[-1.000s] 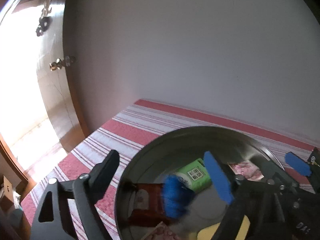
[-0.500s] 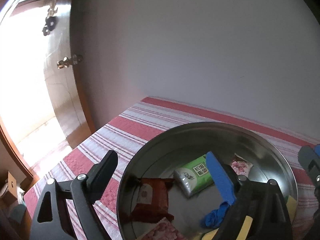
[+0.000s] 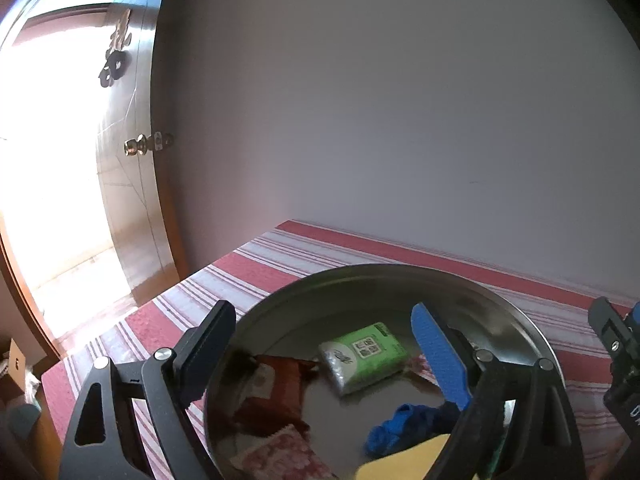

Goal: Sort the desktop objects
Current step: 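Move both grippers back to the remaining objects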

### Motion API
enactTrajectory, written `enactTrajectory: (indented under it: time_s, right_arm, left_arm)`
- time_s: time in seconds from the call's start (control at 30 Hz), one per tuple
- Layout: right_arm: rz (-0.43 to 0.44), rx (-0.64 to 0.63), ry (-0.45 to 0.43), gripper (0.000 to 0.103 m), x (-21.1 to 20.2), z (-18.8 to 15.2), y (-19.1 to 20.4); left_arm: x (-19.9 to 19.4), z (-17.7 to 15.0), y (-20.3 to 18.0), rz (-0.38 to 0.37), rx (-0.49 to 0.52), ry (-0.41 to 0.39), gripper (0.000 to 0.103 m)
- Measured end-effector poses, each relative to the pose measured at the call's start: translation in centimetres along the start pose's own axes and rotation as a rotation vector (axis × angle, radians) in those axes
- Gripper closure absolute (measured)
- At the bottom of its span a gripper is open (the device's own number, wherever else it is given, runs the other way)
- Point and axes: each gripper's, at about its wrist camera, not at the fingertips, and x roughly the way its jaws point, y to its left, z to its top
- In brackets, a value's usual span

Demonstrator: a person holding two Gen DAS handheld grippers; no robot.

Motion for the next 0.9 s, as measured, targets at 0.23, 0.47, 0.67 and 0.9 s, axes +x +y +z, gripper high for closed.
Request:
enactTrajectory:
  time_s: [0.23, 0.47, 0.67, 0.9]
  right_arm:
    - [-0.005, 0.008, 0.058, 0.000, 0.4, -1.1, -1.3]
    - [-0.030, -0.026, 0.062, 0.000, -0.6, -1.4, -2.6]
    - [-0.070, -0.026, 0.059, 0.000, -2.1, -1.6, -4.9]
    - [-0.144, -0.049, 0.050, 0.000, -4.1, -1.8, -8.2]
  left_arm:
    - [-2.7, -0.8, -1.4, 0.055, -0.002, -0.142, 0.012]
    - [-3.5, -2.5, -4.6, 0.021, 0.082, -0.169, 0.012]
    - [-4.0, -3.2, -6.7, -0.024, 0.114, -0.160, 0.012]
    - [-5.2, -3.9, -9.4, -0.088, 0.155, -0.156, 0.012]
